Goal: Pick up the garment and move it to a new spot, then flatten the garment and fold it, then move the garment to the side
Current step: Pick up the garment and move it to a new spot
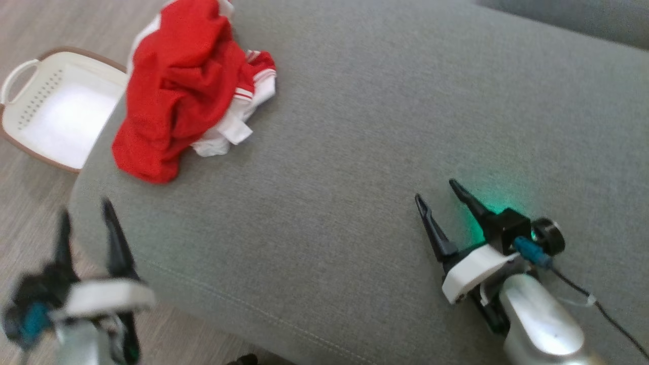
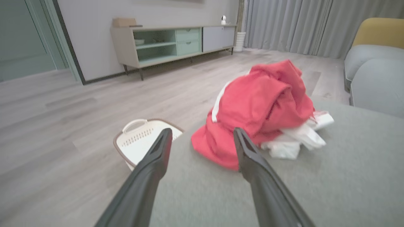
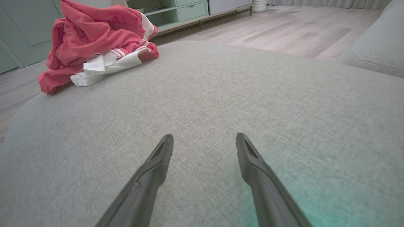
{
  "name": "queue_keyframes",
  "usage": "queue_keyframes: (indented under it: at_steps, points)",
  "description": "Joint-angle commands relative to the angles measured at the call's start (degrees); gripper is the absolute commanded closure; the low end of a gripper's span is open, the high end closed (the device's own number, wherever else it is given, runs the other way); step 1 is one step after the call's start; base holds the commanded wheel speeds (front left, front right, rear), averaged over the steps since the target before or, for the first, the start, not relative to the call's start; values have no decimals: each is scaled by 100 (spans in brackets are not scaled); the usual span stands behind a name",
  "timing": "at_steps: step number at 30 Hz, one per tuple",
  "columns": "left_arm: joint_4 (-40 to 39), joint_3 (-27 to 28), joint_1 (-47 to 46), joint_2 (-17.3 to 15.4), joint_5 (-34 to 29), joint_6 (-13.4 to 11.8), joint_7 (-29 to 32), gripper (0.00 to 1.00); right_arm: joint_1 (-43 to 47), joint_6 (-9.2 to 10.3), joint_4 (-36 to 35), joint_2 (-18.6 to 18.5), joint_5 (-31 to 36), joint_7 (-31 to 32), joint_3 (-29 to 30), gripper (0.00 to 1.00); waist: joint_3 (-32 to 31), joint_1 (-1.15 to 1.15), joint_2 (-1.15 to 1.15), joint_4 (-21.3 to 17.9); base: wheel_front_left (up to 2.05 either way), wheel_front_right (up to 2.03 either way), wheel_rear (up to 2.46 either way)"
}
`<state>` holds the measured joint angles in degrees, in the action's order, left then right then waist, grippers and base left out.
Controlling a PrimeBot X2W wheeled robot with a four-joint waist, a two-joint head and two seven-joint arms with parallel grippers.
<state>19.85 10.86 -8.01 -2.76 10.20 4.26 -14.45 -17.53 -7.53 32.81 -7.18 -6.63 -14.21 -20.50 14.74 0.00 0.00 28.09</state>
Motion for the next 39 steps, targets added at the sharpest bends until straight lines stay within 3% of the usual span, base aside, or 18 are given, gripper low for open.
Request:
queue_keyframes:
  at_steps: [1, 9, 14, 21, 27, 28, 29, 33, 39]
  points:
    - [-208, 299, -415, -308, -57, 81, -55, 0, -259, 4, -255, -27, -50, -79, -185, 0, 177, 0, 0, -141, 0, 0, 0]
    - [442, -67, -1956, -1234, 191, 313, -42, 0, -470, 4, -717, -287, -56, -79, -326, 0, 672, 0, 0, -482, 0, 0, 0]
    - [1088, -943, -2884, -1781, 1213, 320, 363, 0, -542, 4, -850, -382, -58, -79, -372, 0, 913, 0, 0, -718, 0, 0, 0]
    - [1911, -1677, -3427, -2285, 1978, 322, 1048, 0, -638, 4, -897, -402, -56, -79, -357, 0, 1110, 0, 0, -1046, 0, 0, 0]
    - [2802, -1933, -3656, -2411, 2269, 322, 1516, 0, -667, 4, -891, -396, -55, -79, -302, 0, 1178, 0, 0, -1277, 0, 0, 0]
    - [2858, -1973, -3691, -2415, 2286, 322, 1473, 27, -665, 4, -890, -392, -56, -79, -289, 0, 1173, 0, 0, -1301, 0, 0, 0]
    - [2895, -2007, -3728, -2444, 2275, 322, 1366, 100, -662, 4, -887, -383, -59, -79, -279, 0, 1159, 0, 0, -1324, 0, 0, 0]
    - [2927, -2166, -3967, -2641, 2053, 322, 796, 100, -630, 4, -867, -303, -88, -79, -229, 0, 1016, 0, 0, -1421, 0, 0, 0]
    - [2317, -2489, -4537, -2910, 1625, 323, 116, 100, -515, 4, -814, -68, -180, -79, -195, 0, 585, 0, 0, -1710, 0, 0, 0]
